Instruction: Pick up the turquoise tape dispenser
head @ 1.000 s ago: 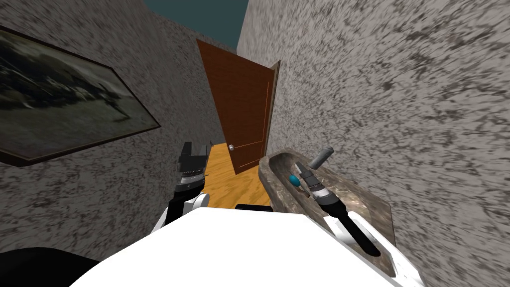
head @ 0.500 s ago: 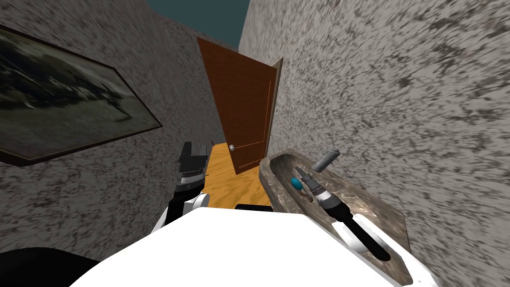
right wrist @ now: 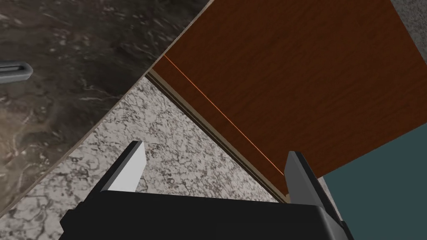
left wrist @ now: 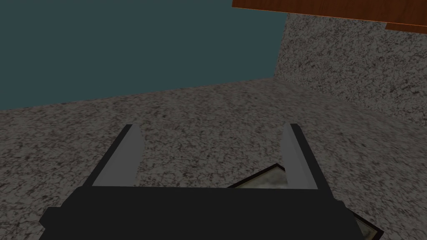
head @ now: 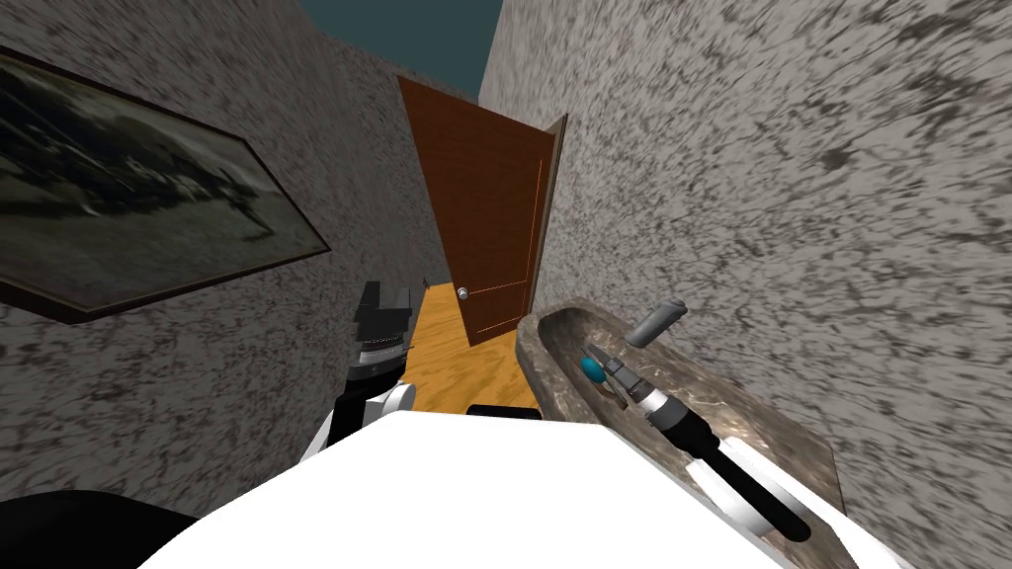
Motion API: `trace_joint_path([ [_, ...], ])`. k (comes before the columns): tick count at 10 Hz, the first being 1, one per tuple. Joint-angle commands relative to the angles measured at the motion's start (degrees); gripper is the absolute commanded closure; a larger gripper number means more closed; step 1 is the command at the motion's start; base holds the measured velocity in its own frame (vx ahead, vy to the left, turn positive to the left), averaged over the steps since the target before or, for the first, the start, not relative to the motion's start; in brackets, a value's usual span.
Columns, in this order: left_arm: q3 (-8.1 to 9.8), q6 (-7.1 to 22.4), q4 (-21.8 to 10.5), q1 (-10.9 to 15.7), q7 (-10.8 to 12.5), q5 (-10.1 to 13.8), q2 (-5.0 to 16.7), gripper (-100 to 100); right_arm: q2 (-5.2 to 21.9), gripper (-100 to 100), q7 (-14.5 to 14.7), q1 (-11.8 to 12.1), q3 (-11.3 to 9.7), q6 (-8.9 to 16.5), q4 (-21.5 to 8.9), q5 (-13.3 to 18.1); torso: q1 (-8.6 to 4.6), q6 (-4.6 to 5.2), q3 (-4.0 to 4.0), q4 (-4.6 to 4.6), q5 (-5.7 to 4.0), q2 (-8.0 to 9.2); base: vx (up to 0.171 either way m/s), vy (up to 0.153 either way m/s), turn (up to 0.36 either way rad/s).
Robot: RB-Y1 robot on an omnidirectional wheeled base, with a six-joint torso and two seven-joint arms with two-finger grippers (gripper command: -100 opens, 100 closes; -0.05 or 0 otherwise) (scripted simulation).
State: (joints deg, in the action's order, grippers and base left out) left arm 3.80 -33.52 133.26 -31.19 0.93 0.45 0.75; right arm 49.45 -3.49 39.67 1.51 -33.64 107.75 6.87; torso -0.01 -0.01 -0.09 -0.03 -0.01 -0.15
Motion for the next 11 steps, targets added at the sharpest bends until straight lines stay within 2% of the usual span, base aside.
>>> trace_joint_path([
  [1, 0.00, 0.00, 0.00, 0.00, 0.00, 0.00, 0.00, 0, 1.97, -100, -0.37, -0.21, -0.35, -0.25, -2.09, 0.19, 0.00, 0.00, 0.00, 0.00, 0.00, 0.00, 0.046, -0.011, 0.074],
  [2, 0.00, 0.00, 0.00, 0.00, 0.00, 0.00, 0.00, 0, 4.15, -100, -0.61, 0.67, -1.02, -0.21, -4.35, 0.79, -0.03, 0.00, -0.02, -0.01, -0.01, -0.03, 0.085, -0.037, 0.153],
  [3, 0.00, 0.00, 0.00, 0.00, 0.00, 0.00, 0.00, 0, 4.64, -100, -0.61, 0.67, -1.02, -0.21, -4.35, 0.79, -0.12, -0.01, -0.08, -0.03, -0.03, -0.14, 0.057, -0.017, 0.067],
  [4, 0.00, 0.00, 0.00, 0.00, 0.00, 0.00, 0.00, 0, 6.69, -100, -0.83, 1.56, -1.76, -0.15, -6.57, 1.43, -0.06, 0.00, -0.06, -0.02, -0.02, -0.09, 0.091, -0.023, 0.094],
  [5, 0.00, 0.00, 0.00, -0.01, 0.00, 0.00, 0.00, 0, 7.23, -100, -0.83, 1.56, -1.76, -0.15, -6.57, 1.43, -0.08, -0.01, -0.11, -0.04, -0.02, -0.19, 0.058, -0.017, 0.061],
  [7, 0.00, 0.00, 0.00, 0.00, 0.00, 0.00, 0.00, 0, 11.50, -100, -1.17, 3.34, -3.44, -0.05, -10.48, 2.84, -0.07, 0.00, -0.06, -0.02, -0.02, -0.09, 0.081, -0.035, 0.136],
  [8, 0.00, 0.00, 0.00, -0.01, 0.00, 0.00, 0.00, 0, 12.29, -100, -1.17, 3.34, -3.44, -0.05, -10.83, 2.84, -0.14, -0.02, -0.13, -0.05, -0.04, -0.23, 0.060, -0.014, 0.056],
  [10, 0.00, 0.00, 0.00, 0.00, 0.00, 0.00, 0.00, 0, 16.21, -100, -1.42, 5.11, -5.44, 0.00, -14.60, 4.37, -0.03, -0.01, -0.05, -0.02, -0.01, -0.08, 0.052, -0.003, 0.155],
  [11, 0.00, 0.00, 0.00, 0.00, 0.00, 0.00, 0.00, 0, 17.22, -100, -1.42, 5.11, -5.44, 0.00, -14.70, 4.37, 0.04, -0.01, -0.06, -0.02, 0.01, -0.09, 0.045, 0.018, 0.055],
])
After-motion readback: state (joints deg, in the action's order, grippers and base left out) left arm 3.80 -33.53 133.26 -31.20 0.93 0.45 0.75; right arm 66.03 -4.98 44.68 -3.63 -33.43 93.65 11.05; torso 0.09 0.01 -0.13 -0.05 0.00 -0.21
